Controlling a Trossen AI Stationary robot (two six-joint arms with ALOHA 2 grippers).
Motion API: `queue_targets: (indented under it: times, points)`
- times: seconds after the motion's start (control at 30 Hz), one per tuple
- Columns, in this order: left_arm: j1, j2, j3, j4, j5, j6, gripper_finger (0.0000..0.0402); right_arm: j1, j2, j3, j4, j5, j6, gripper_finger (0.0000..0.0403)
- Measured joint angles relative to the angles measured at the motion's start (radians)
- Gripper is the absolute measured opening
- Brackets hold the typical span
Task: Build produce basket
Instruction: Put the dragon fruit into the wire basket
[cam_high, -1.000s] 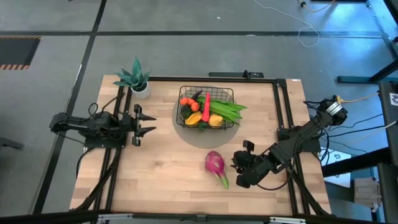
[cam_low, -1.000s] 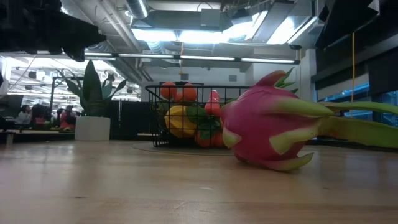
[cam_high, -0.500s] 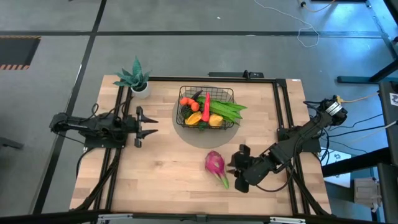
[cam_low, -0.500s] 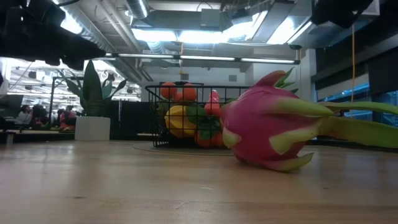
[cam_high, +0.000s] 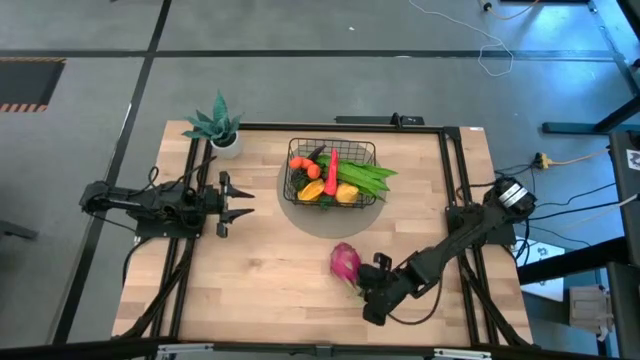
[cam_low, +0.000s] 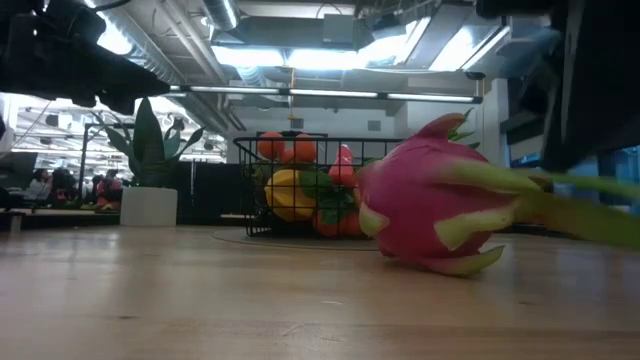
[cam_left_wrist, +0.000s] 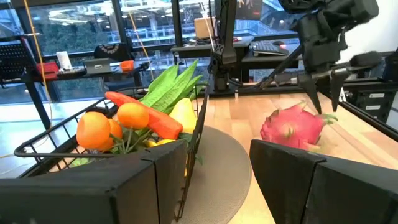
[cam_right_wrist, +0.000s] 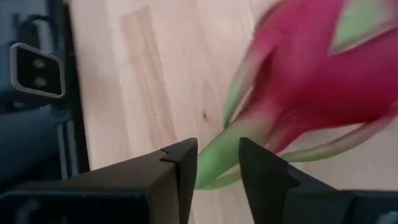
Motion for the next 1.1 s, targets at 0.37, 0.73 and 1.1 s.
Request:
queue_targets:
  times: [0.37, 0.73, 1.1]
  points:
    - [0.000, 0.000, 0.000, 0.000, 0.000, 0.000, 0.0173, 0.000, 0.056, 0.003, -0.161, 0.028, 0.252, 0.0116]
    - [0.000, 0.000, 0.000, 0.000, 0.000, -0.001, 0.0173, -0.001, 0.053, 0.003, -0.325, 0.109, 0.377, 0.0116]
    - [0.000, 0.000, 0.000, -0.030, 0.000, -0.001, 0.0173, -0.025, 0.053, 0.002, -0.328, 0.137, 0.402, 0.0115]
